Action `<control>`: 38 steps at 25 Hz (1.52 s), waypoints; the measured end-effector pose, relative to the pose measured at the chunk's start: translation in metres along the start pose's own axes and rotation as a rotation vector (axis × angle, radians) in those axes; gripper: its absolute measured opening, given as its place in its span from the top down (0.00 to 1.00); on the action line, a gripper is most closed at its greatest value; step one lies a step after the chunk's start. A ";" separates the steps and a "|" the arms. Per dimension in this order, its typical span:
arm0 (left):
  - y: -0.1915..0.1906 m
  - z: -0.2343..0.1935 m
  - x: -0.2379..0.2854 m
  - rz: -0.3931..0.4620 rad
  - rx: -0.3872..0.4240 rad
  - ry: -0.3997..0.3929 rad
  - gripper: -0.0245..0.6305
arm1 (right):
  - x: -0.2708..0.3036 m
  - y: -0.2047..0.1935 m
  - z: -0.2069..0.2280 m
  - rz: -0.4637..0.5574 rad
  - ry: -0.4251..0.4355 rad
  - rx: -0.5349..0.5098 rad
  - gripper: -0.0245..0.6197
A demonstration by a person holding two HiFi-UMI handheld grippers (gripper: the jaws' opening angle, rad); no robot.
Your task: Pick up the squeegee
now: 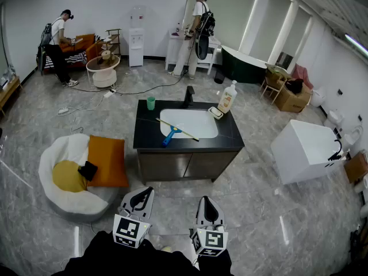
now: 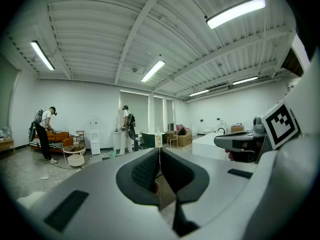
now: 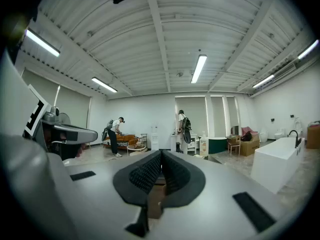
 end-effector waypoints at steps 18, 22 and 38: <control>0.013 -0.076 0.045 0.015 0.001 -0.061 0.93 | 0.078 0.018 -0.030 0.002 -0.053 -0.017 0.94; 0.004 -0.093 0.048 0.007 -0.007 -0.086 0.93 | 0.090 0.013 -0.045 -0.010 -0.071 -0.016 0.94; -0.019 -0.132 0.103 -0.036 -0.028 -0.127 0.93 | 0.143 -0.004 -0.042 -0.066 -0.122 0.005 0.94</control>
Point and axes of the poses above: the fingertips, and each gripper's own axes: x forward along the fingers, z to its right, y out of its top, the point moved 2 cm from there along -x, backward along the fingers, and after that the axes turned 1 degree about x, right-handed, at the moved point
